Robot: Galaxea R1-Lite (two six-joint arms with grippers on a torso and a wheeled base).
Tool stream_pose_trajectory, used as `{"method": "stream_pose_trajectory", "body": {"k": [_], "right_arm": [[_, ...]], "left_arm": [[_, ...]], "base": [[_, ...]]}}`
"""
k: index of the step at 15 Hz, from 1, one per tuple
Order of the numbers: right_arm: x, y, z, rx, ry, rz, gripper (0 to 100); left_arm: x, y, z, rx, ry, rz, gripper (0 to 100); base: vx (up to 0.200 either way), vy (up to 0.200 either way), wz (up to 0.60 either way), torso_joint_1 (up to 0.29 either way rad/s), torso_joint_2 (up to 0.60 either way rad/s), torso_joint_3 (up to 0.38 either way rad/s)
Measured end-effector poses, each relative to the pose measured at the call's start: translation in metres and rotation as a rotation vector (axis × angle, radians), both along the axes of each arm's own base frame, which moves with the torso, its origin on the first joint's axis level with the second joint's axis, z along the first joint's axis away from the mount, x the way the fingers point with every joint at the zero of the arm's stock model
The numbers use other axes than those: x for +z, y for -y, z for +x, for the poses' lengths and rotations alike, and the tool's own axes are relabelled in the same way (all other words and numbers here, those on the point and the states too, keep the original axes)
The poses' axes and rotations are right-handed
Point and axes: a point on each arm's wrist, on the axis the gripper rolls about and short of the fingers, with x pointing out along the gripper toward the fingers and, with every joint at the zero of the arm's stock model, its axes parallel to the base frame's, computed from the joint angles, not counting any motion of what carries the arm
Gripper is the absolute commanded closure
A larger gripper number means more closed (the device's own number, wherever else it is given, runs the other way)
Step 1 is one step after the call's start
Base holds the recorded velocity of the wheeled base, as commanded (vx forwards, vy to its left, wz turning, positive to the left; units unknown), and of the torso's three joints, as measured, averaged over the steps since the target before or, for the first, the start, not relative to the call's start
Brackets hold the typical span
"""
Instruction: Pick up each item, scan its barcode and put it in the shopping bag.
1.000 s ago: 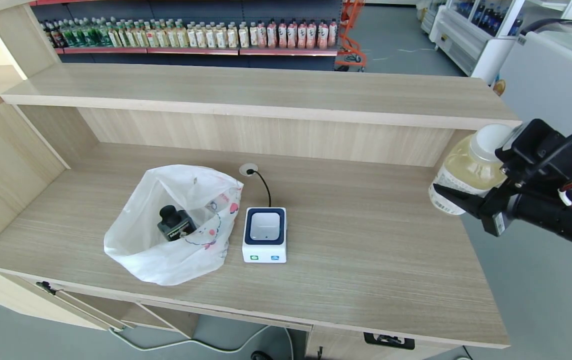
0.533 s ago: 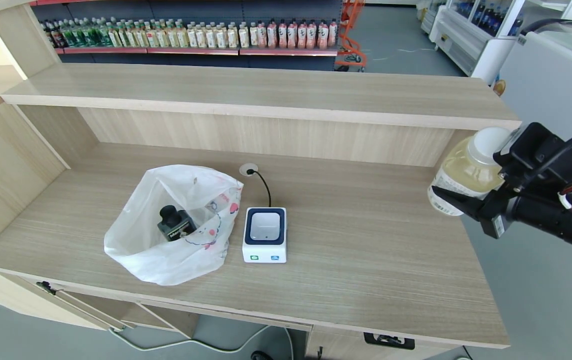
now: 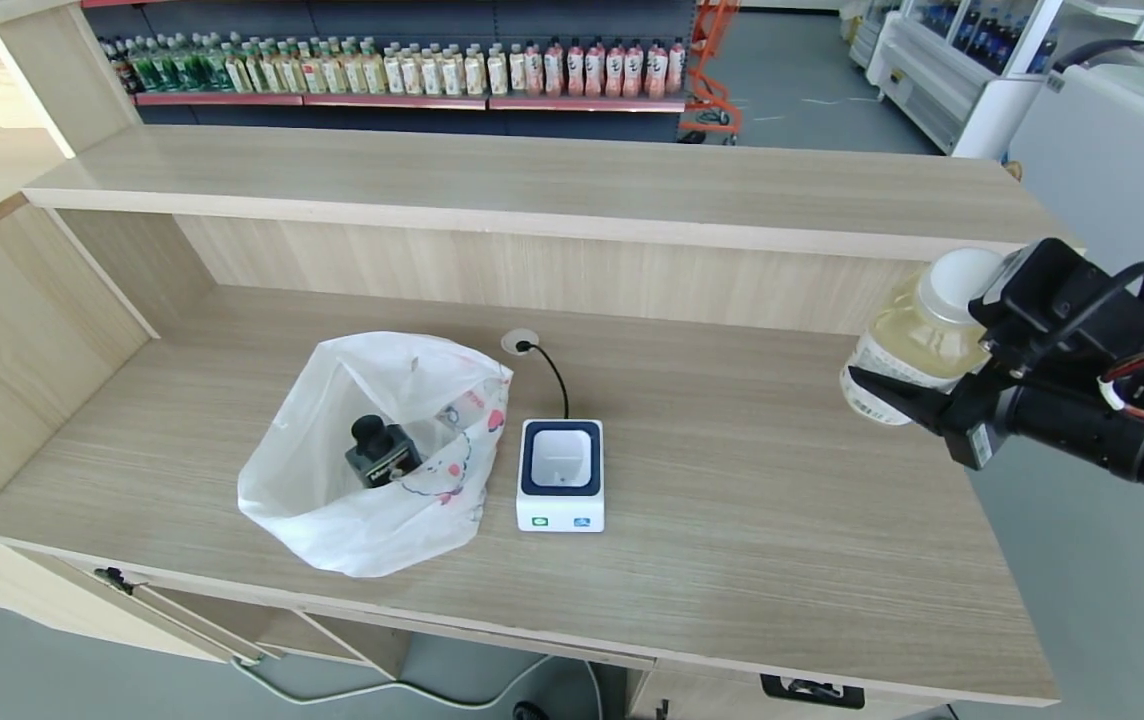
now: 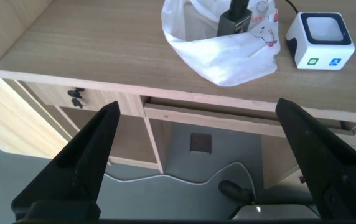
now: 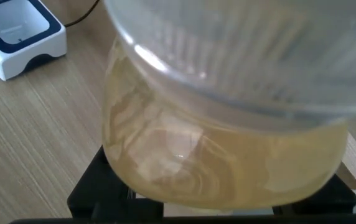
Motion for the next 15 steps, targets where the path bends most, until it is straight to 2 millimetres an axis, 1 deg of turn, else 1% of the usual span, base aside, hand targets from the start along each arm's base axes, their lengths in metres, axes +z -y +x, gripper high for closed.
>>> {"method": "stream_pose_trajectory", "body": {"k": [3, 5, 7, 11, 12, 15], "right_arm": [[0.001, -0.007, 0.011, 0.051, 0.047, 0.018, 100], [-0.004, -0.012, 0.022, 0.104, 0.073, 0.026, 100], [-0.013, -0.018, 0.036, 0.159, 0.088, 0.031, 100], [-0.035, -0.028, 0.066, 0.292, 0.163, 0.045, 100], [-0.041, -0.025, 0.073, 0.312, 0.195, 0.047, 100], [-0.068, -0.02, 0.088, 0.367, 0.181, 0.037, 100]], "left_arm": [[0.0, 0.0, 0.0, 0.001, 0.0, 0.001, 0], [0.0, 0.0, 0.0, 0.001, 0.0, 0.001, 0], [0.0, 0.0, 0.0, 0.001, 0.0, 0.001, 0], [0.0, 0.0, 0.0, 0.0, -0.001, 0.0, 0], [0.0, 0.0, 0.0, 0.001, 0.0, 0.0, 0], [0.0, 0.0, 0.0, 0.001, 0.0, 0.0, 0]], "base": [[0.0, 0.2, 0.0, 0.002, 0.0, 0.005], [0.0, 0.2, 0.0, -0.002, 0.0, 0.002], [0.0, 0.2, 0.0, 0.005, 0.0, 0.007], [0.0, 0.0, 0.0, 0.0, 0.0, 0.0], [0.0, 0.0, 0.0, 0.0, 0.0, 0.0], [0.0, 0.0, 0.0, 0.0, 0.0, 0.0]]}}
